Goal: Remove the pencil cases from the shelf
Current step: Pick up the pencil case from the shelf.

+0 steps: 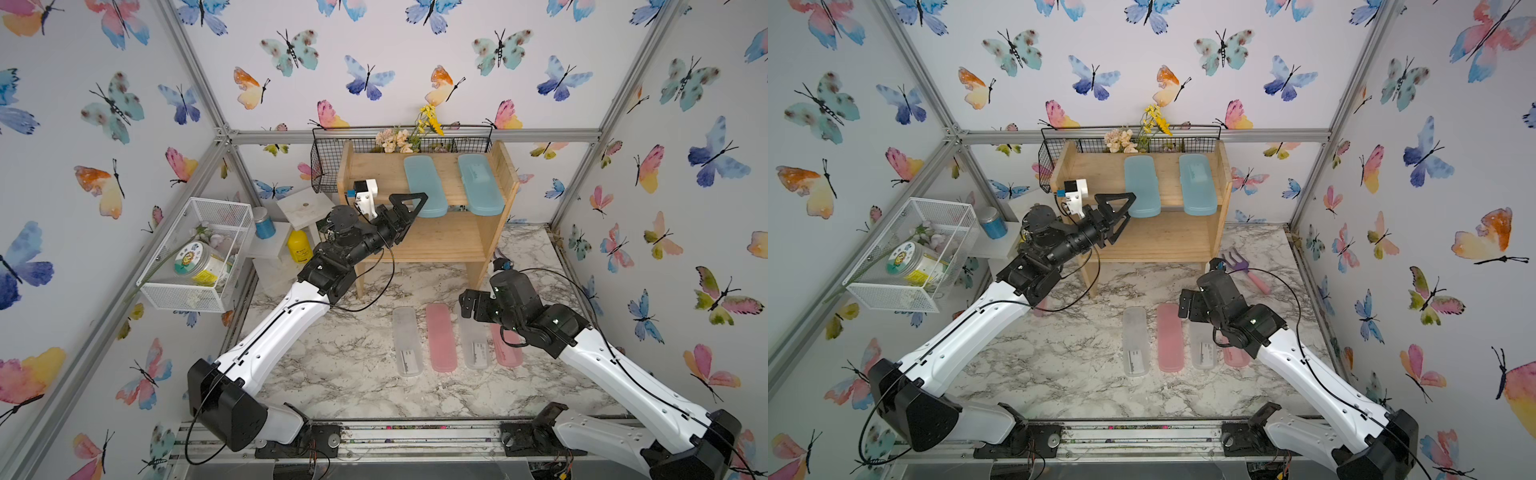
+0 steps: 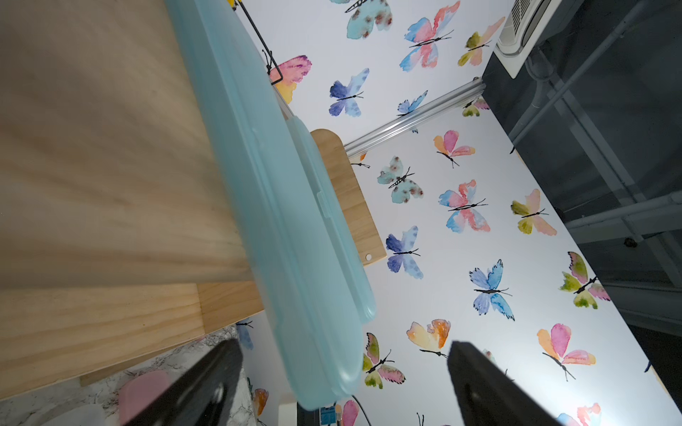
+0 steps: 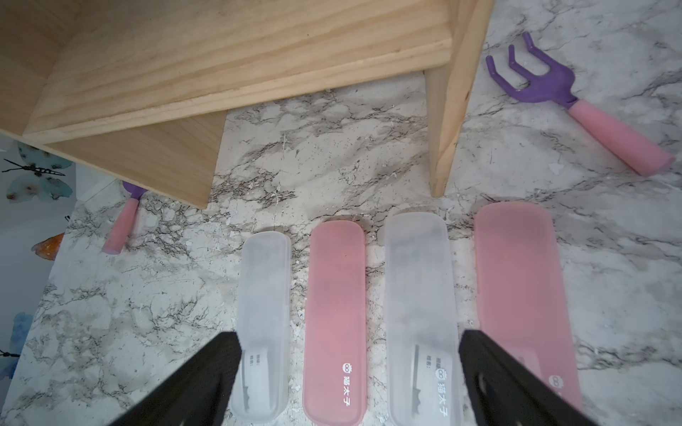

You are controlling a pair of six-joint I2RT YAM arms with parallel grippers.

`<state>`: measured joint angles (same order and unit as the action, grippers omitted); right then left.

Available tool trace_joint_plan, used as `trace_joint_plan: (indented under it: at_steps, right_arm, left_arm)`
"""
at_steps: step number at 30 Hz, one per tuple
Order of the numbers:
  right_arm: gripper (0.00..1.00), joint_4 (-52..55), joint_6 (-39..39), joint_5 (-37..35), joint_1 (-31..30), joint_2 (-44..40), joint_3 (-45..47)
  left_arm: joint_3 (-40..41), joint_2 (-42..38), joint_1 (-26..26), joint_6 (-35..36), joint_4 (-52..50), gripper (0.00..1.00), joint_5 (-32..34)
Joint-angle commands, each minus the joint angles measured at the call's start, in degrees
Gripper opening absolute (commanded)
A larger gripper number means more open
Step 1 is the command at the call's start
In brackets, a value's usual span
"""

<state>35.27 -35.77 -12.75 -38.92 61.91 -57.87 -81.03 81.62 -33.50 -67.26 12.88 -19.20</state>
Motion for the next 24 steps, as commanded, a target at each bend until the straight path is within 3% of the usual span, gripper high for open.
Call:
trace_joint_plan:
  at_steps: [1, 5, 7, 10, 14, 20, 24]
  right_arm:
    - [0.99, -0.1, 0.2, 1.5, 0.4, -1.1, 0.6]
    - [0.99, 0.1, 0.3, 1.4, 0.4, -1.3, 0.6]
    - [0.99, 0.2, 0.2, 1.5, 0.4, -1.4, 0.7]
    - [0.99, 0.1, 0.2, 1.7, 0.4, -1.3, 1.0]
    - [0.99, 0.3, 0.1, 1.7, 0.4, -1.4, 1.1]
    - [0.99, 0.4, 0.3, 1.8, 0.4, -1.6, 0.9]
    - [0.99, 1.3, 0.3, 1.1, 0.4, -2.3, 0.1]
  left_arm:
    - [-1.4, 0.9, -0.2, 0.4, -0.9, 0.87, -0.5]
    - [-1.8, 1.3, -0.2, 0.8, -1.4, 0.77, 0.0]
    - [-2.2, 1.5, -0.2, 1.0, -1.3, 0.68, 0.0]
    - [-3.0, 2.2, -0.2, 1.0, -1.7, 0.64, -0.2]
    - [-3.1, 2.5, -0.2, 1.1, -1.8, 0.43, -0.2]
    - [-0.5, 1.1, -0.2, 0.9, -1.3, 0.35, 0.8]
    - [2.7, -0.5, -0.1, 0.9, 0.7, 0.18, 1.1]
